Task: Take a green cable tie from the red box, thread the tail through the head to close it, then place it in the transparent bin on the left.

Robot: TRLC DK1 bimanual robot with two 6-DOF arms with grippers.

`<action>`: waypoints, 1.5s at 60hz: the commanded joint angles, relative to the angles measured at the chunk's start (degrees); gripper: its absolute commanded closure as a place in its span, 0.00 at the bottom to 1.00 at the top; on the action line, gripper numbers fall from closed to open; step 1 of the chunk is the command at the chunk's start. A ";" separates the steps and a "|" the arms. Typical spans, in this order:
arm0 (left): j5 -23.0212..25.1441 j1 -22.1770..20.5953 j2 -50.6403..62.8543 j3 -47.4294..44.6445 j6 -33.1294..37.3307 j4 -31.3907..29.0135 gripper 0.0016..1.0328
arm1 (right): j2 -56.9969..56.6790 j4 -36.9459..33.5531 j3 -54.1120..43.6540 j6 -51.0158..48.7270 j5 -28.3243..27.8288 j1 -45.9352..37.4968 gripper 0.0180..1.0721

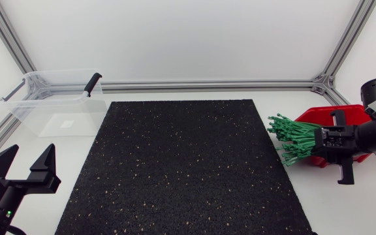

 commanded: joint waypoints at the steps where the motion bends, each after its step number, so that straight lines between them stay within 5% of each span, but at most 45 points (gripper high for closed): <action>1: -0.11 -0.38 -0.21 -2.26 -1.17 -0.97 0.04 | -0.94 -1.79 0.97 -0.95 -1.42 -0.40 0.85; 43: -0.02 -0.46 -0.21 -2.26 -1.26 -1.06 0.04 | 3.37 -14.27 18.46 12.76 -23.83 -6.46 0.85; 51: -0.02 -0.46 -0.21 -2.26 -1.17 -1.06 0.04 | 1.70 -12.34 12.57 7.49 -18.21 -6.02 0.83; 64: -0.02 -0.55 -0.21 -2.26 -1.26 -1.06 0.04 | -3.22 -10.58 5.36 0.02 -9.33 -5.32 0.53; 81: -0.02 -0.46 -0.21 -2.26 -1.17 -1.06 0.04 | -6.04 -9.53 1.41 -5.87 -1.16 -2.33 0.51; 90: -0.02 -0.46 -0.21 -2.26 -1.26 -1.06 0.04 | -7.00 -9.53 0.53 -6.66 3.41 1.53 0.37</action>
